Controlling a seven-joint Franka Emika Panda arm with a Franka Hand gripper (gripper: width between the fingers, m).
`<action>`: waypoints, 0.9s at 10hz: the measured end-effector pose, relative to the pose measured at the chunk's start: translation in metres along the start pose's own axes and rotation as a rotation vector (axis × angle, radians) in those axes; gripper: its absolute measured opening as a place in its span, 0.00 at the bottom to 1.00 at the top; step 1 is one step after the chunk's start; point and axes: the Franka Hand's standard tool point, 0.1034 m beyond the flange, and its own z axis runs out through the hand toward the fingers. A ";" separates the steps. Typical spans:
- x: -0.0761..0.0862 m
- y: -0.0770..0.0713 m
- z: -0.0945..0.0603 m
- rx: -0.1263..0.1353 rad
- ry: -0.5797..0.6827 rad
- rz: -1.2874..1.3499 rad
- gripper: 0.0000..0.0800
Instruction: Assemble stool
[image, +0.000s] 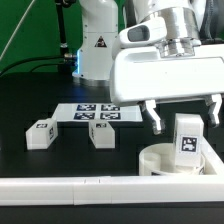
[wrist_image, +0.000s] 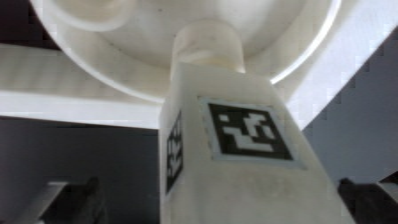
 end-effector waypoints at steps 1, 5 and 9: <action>0.000 0.000 0.000 0.000 0.000 0.000 0.81; -0.001 -0.001 0.001 0.002 -0.006 0.007 0.81; 0.005 0.009 0.004 0.010 -0.106 0.159 0.81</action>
Offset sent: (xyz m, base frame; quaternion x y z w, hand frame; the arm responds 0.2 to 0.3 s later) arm 0.0000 0.0000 0.0000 0.0000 0.0000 0.0000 1.0000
